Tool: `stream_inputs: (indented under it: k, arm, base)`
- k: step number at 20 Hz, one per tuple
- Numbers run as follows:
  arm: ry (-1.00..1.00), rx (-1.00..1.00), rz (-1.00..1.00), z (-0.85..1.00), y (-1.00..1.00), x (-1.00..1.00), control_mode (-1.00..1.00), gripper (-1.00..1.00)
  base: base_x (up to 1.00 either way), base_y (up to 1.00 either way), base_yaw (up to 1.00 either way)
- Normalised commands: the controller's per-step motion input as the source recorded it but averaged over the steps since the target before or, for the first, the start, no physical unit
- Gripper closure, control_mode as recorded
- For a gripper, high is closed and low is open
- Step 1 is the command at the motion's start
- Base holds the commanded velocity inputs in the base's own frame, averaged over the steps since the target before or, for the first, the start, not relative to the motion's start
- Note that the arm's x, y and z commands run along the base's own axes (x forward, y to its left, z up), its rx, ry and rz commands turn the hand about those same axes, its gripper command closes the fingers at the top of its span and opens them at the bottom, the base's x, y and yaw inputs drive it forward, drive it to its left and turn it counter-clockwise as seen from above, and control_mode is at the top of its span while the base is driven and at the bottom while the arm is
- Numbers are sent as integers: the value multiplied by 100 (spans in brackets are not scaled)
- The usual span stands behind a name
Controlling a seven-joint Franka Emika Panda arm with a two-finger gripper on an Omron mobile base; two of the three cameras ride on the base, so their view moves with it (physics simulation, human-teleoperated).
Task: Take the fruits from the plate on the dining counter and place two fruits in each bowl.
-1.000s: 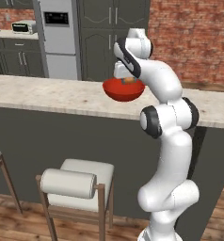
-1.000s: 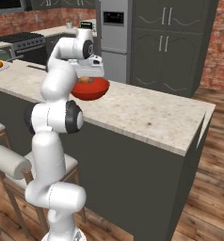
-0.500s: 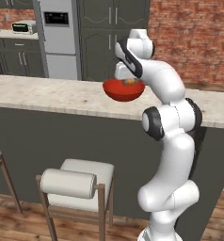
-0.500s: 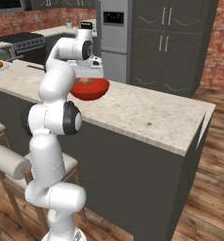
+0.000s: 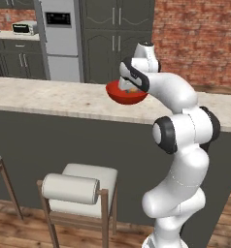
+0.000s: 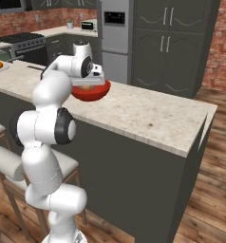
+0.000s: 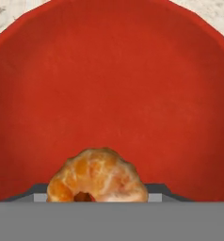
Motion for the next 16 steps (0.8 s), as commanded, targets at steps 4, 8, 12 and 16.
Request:
stream_inputs:
  k: [4, 8, 12, 16]
  arm:
    - [0, 0, -5, 1, 3, 60, -100, 100]
    - [8, 0, -4, 15, 10, 40, -100, 100]
    - [13, 0, -2, 25, 3, 38, -100, 100]
    - [9, 0, 0, 7, 0, 12, -100, 100]
  base:
    - [0, 0, 0]
    - [0, 0, 0]
    - [0, 0, 0]
    - [0, 0, 0]
